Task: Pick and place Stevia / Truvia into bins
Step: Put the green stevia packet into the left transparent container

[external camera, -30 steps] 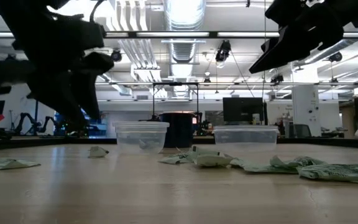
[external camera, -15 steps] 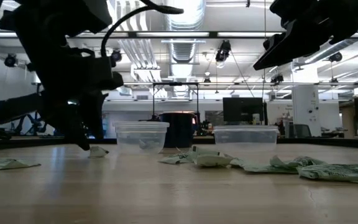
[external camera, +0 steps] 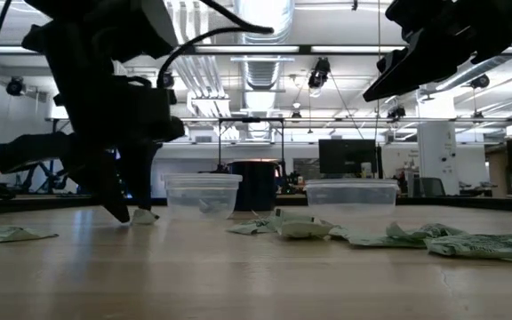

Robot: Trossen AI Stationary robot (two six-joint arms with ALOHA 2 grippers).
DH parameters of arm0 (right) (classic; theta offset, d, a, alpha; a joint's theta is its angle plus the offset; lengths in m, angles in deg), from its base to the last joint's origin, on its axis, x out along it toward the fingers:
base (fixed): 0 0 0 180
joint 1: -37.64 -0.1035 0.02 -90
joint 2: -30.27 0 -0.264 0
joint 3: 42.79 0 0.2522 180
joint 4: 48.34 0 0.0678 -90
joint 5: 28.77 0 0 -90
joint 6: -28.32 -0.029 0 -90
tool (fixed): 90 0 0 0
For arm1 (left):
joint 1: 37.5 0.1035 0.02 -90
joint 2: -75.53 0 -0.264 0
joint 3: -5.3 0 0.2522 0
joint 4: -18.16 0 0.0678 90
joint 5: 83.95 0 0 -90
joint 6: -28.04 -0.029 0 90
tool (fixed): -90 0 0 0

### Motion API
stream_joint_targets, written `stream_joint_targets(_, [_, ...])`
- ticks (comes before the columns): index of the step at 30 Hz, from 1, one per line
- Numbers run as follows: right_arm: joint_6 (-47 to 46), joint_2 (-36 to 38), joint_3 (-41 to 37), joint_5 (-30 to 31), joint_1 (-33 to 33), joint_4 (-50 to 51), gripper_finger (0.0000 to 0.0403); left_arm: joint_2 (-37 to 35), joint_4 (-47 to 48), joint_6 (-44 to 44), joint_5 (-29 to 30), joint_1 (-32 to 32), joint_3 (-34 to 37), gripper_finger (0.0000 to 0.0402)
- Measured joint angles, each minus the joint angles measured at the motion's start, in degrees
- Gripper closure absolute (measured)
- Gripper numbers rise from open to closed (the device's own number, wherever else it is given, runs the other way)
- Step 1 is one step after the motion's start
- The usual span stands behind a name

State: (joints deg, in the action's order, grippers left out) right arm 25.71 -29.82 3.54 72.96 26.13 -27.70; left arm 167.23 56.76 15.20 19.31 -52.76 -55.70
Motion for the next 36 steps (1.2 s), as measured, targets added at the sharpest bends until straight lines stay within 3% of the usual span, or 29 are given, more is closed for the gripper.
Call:
stream_joint_targets(11, [-0.2,-0.01,-0.22,-0.07,0.0,0.19,0.0276,-0.59,0.14,2.42,-5.92,-0.35,-1.26,0.0288])
stream_joint_targets(36, [-0.44,-0.01,-0.9,-0.2,0.02,0.17,0.0289,2.14,0.05,-4.46,-2.92,-1.21,-2.23,0.0288])
